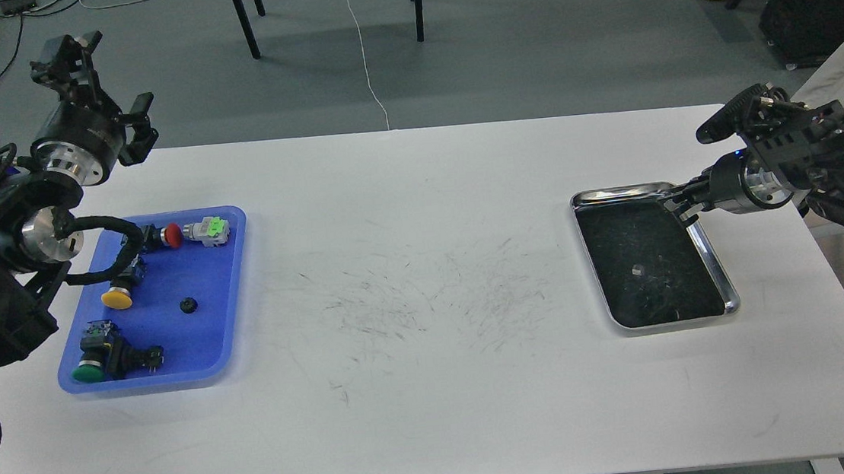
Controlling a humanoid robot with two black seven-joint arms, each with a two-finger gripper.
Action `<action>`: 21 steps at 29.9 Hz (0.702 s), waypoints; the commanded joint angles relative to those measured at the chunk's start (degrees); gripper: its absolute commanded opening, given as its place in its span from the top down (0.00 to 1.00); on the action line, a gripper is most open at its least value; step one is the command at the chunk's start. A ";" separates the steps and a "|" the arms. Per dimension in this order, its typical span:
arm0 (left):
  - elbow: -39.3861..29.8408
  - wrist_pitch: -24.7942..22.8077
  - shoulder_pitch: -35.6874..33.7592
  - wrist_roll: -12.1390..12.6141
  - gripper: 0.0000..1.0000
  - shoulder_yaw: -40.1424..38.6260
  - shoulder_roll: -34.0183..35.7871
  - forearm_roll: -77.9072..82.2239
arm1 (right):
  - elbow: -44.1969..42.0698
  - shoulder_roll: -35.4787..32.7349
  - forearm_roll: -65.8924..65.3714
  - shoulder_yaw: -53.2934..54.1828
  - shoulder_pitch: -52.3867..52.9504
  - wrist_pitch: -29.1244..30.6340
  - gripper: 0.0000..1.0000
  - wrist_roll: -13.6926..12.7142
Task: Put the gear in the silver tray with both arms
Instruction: 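Lift the gear and move it over the silver tray, then lower the gear into the silver tray and open the right gripper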
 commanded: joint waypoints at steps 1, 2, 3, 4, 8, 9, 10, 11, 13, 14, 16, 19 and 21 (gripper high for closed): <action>0.10 -0.09 0.00 -0.08 0.02 0.00 0.00 -0.12 | -1.51 2.24 0.03 0.50 -1.30 -0.50 0.99 0.01; 0.10 -0.10 0.00 -0.08 0.02 0.00 0.00 -0.12 | -1.51 2.51 0.03 0.50 -1.30 -0.50 0.99 0.01; 0.18 -0.01 0.08 -0.08 0.02 0.00 0.00 -0.12 | -1.51 2.68 0.03 0.50 -1.30 -0.50 0.99 0.01; 0.18 -0.01 0.08 -0.08 0.02 0.00 0.08 -0.12 | -1.51 2.77 0.03 0.50 -1.39 -0.59 0.99 0.01; 0.27 -0.01 0.08 -0.17 0.02 0.00 0.08 -0.12 | -1.43 3.39 0.03 0.77 -1.47 -1.29 0.99 0.09; 0.27 -0.01 0.08 -0.17 0.02 0.00 0.08 -0.12 | -1.51 3.65 0.03 0.77 -1.47 -1.29 0.99 0.09; 0.27 -0.01 0.08 -0.17 0.02 0.00 0.17 -0.12 | -1.43 3.83 0.12 0.77 -1.47 -1.29 0.99 0.09; 0.27 -0.01 0.08 -0.17 0.02 0.00 0.17 -0.12 | -1.25 3.83 0.12 0.77 -1.56 -1.29 0.98 0.09; 0.27 -0.01 0.08 -0.17 0.02 0.00 0.17 -0.12 | -1.42 3.83 0.03 0.77 -2.09 -1.29 0.98 0.09; 0.36 -0.01 0.08 -0.17 0.02 0.00 0.26 -0.12 | -1.42 3.83 0.03 0.77 -2.35 -1.29 0.96 0.09; 0.36 -0.01 0.08 -0.17 0.02 0.00 0.26 -0.12 | -1.42 3.83 0.03 0.77 -2.62 -1.29 0.90 0.09; 0.36 -0.01 0.08 -0.17 0.02 0.00 0.26 -0.12 | -1.25 3.83 0.12 0.77 -2.44 -1.29 0.78 0.18; 0.36 -0.01 0.08 -0.17 0.02 0.00 0.26 -0.12 | -1.25 3.83 0.12 0.86 -2.18 -1.38 0.72 0.18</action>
